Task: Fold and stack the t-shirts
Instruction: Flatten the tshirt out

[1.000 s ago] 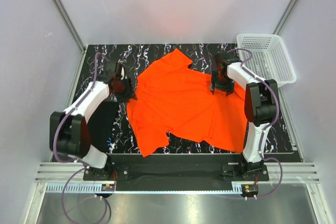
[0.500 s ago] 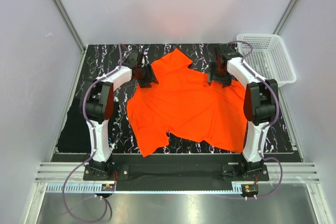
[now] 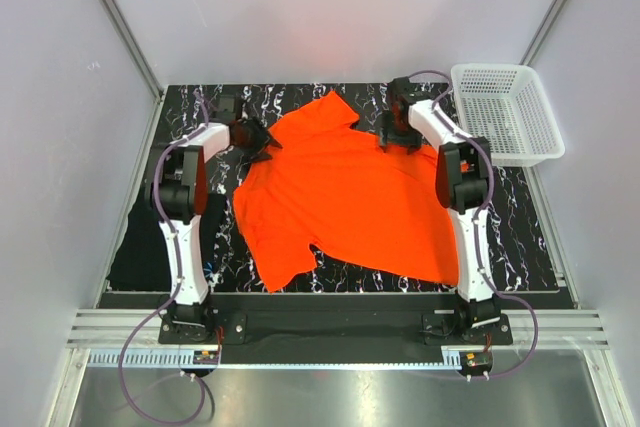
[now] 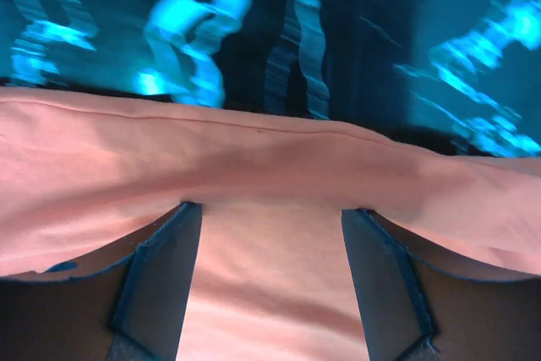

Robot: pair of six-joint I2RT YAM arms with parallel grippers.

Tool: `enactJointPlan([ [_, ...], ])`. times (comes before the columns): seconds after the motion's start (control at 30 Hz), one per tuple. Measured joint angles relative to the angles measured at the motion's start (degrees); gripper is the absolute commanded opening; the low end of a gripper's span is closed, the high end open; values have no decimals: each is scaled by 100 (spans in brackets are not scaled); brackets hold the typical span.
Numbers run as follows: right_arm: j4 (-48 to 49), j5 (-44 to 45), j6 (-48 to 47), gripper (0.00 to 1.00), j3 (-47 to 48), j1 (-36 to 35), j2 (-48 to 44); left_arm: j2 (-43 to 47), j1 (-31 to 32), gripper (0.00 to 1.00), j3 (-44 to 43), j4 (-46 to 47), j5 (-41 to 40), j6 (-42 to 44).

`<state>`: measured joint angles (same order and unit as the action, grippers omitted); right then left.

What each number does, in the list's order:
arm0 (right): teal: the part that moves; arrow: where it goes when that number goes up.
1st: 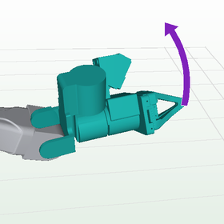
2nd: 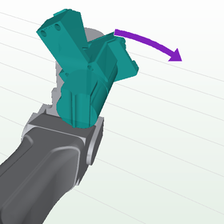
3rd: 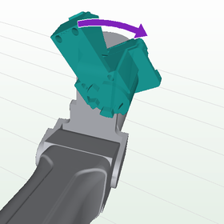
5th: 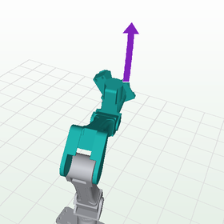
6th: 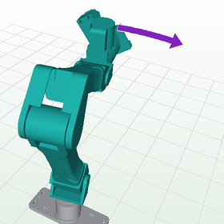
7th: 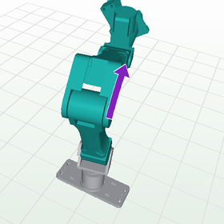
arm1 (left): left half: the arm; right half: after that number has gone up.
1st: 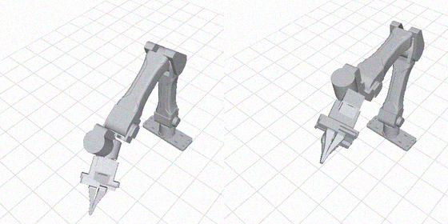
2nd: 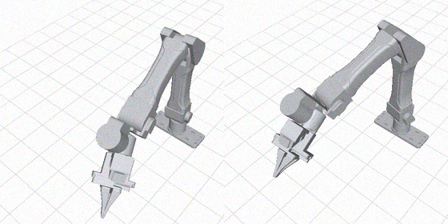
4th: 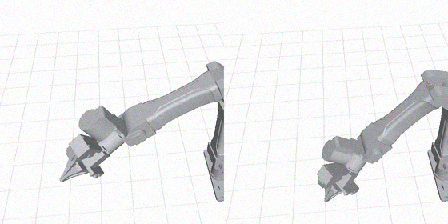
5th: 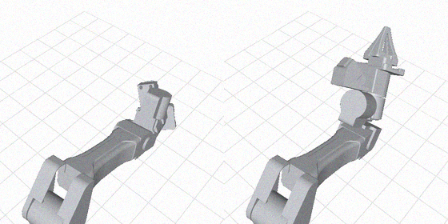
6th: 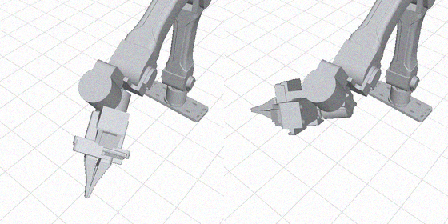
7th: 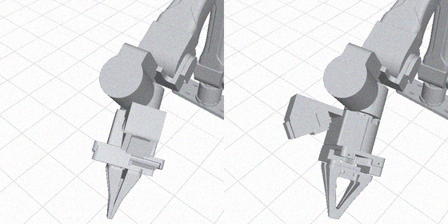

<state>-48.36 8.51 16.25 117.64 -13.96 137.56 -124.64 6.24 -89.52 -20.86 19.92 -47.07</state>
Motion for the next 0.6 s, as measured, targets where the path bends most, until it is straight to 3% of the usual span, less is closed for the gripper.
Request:
enactJointPlan([
  [0.3, -616, 13, -264, 79, 2999, -599, 1683, -76, -595, 54, -120, -20, 153, 116],
  [0.6, -737, -17, -879, 83, 3532, -417, 1952, -79, -334, 51, -83, 96, 205, 234],
])
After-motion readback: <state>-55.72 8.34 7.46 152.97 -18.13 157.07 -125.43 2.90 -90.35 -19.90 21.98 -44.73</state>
